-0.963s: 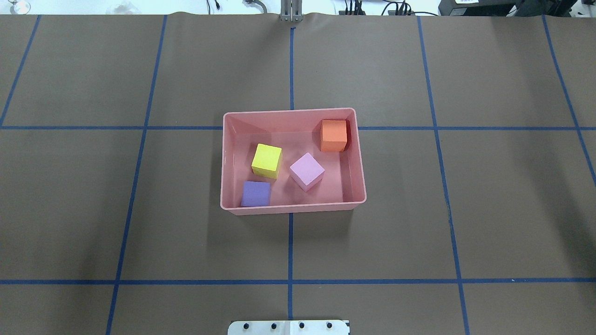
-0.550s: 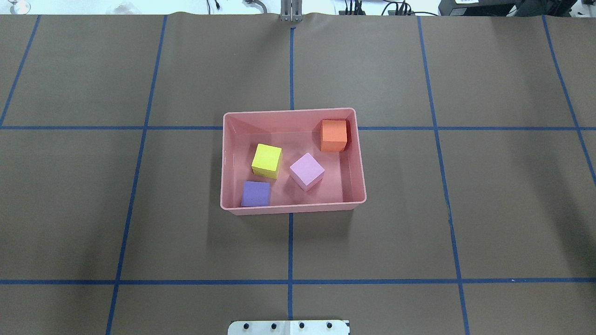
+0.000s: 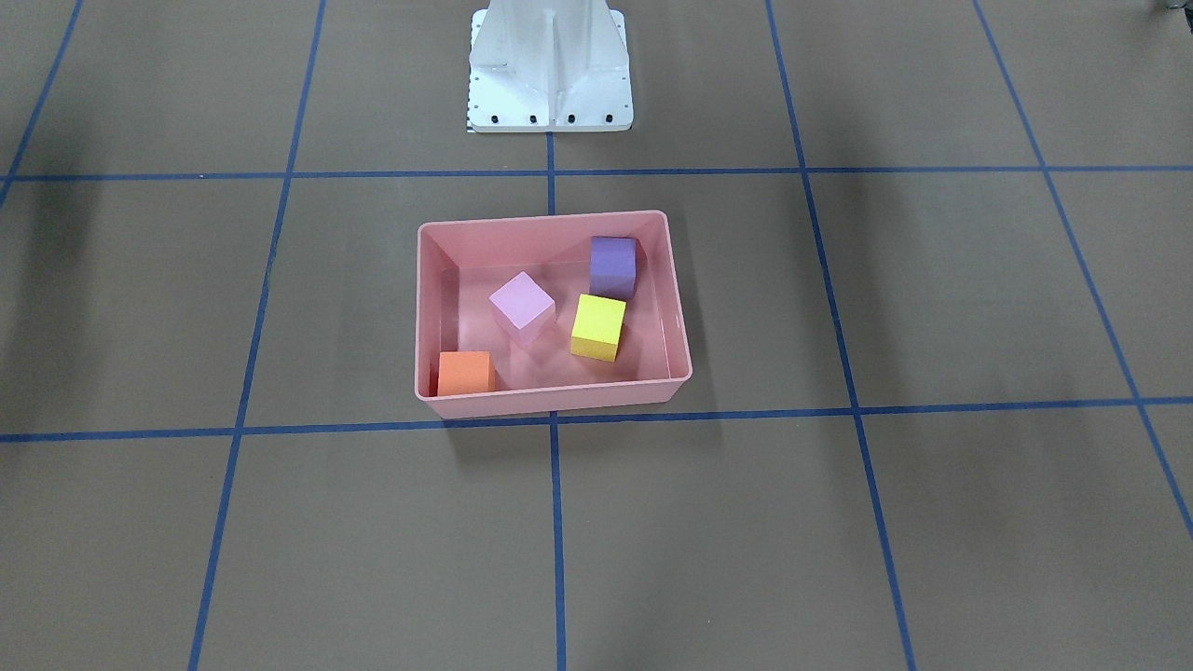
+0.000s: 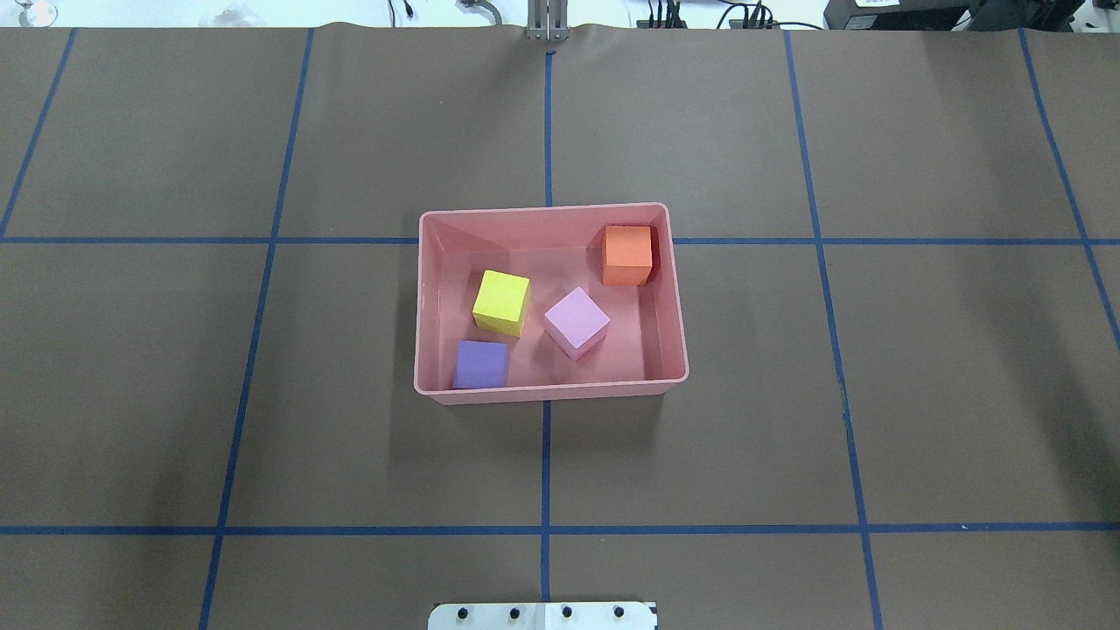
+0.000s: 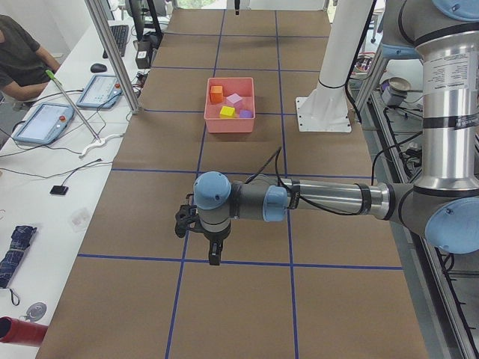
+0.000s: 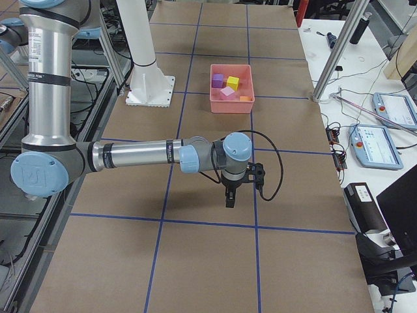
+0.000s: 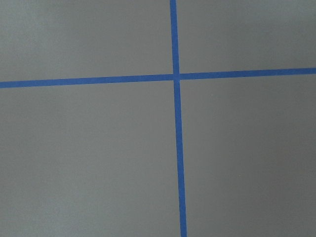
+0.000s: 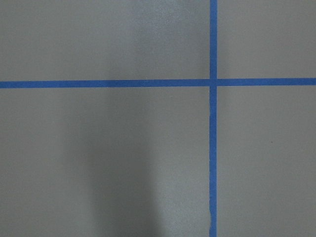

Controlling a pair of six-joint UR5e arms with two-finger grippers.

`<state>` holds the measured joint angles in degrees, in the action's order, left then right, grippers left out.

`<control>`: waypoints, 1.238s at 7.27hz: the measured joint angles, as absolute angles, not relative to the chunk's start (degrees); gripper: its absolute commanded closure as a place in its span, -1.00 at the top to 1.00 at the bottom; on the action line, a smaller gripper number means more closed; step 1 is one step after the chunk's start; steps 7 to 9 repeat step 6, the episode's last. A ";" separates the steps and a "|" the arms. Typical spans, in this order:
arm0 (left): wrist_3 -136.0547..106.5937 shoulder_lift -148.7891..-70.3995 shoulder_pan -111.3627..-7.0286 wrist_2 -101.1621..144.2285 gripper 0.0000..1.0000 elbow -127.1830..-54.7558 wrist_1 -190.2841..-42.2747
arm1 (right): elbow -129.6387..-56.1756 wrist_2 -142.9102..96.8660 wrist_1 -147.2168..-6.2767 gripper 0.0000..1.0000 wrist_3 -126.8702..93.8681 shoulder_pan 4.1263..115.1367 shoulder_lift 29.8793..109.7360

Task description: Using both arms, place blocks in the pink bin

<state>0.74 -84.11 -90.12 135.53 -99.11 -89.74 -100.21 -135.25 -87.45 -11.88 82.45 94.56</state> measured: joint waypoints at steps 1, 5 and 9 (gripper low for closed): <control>0.72 -84.11 -90.11 135.53 0.99 -99.12 -89.74 | -100.18 -135.26 -87.45 1.00 -12.03 82.44 94.27; 0.70 -84.27 -90.09 135.59 0.99 -99.20 -89.76 | -100.01 -135.35 -87.54 1.00 -12.50 82.36 93.71; 0.70 -84.28 -90.06 135.59 0.99 -99.20 -89.76 | -99.94 -135.35 -87.54 1.00 -12.54 82.24 93.70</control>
